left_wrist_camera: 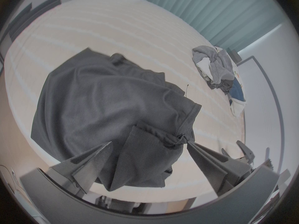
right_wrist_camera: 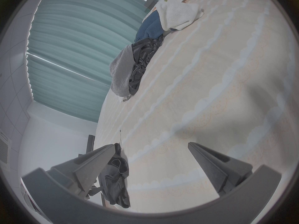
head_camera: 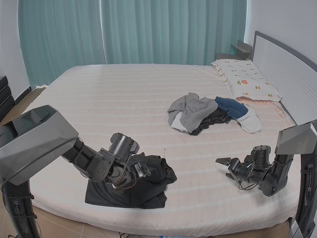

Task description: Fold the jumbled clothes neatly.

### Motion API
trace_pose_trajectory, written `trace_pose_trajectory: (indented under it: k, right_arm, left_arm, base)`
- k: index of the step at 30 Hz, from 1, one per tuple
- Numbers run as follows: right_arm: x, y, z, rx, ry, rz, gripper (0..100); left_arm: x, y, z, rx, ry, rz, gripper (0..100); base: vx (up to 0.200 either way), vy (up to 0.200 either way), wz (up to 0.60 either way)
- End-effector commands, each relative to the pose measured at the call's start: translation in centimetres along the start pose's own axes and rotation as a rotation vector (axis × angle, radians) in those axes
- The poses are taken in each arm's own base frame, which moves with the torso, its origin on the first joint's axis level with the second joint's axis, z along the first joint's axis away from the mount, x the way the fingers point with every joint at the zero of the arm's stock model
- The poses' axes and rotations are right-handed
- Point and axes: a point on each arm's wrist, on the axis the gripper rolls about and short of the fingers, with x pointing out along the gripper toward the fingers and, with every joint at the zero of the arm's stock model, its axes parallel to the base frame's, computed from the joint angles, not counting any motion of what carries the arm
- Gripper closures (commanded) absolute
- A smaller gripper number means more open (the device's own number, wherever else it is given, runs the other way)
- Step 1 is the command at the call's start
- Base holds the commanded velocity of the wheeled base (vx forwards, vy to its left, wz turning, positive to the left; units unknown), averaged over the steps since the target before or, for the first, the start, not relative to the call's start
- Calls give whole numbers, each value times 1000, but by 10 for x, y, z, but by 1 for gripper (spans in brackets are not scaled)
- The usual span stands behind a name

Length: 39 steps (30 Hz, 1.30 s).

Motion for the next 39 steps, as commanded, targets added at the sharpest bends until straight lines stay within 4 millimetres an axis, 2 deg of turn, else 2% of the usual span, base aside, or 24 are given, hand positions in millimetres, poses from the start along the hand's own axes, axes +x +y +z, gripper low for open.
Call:
trace_pose_trajectory:
  k: [1, 4, 7, 13, 17, 21, 28, 39]
  right_arm:
    - [0, 0, 0, 1, 2, 0, 0]
    - [0, 0, 0, 1, 2, 0, 0]
    - [0, 0, 0, 1, 2, 0, 0]
    - [0, 0, -1, -1, 4, -1, 0]
    - [0, 0, 0, 1, 2, 0, 0]
    - [0, 0, -1, 0, 1, 1, 0]
    - [0, 0, -1, -4, -7, 12, 0]
    - [0, 0, -1, -4, -7, 12, 0]
  left_arm:
    - [-28, 26, 7, -111, -22, -76, 0]
    - [-25, 44, 3, -135, -26, -78, 0]
    - [-25, 48, 3, -142, -31, -71, 0]
    - [-25, 50, 19, -178, -63, -88, 0]
    - [-27, 51, 22, -201, -73, -93, 0]
    - [-29, 64, 39, -259, -98, -114, 0]
    - [-33, 78, 57, -336, -107, -192, 0]
    - [-29, 79, 56, -333, -118, -194, 0]
  base:
    - [0, 0, 0]
    - [0, 0, 0]
    - [0, 0, 0]
    - [0, 0, 0]
    - [0, 0, 0]
    - [0, 0, 0]
    - [0, 200, 0]
    - [0, 200, 0]
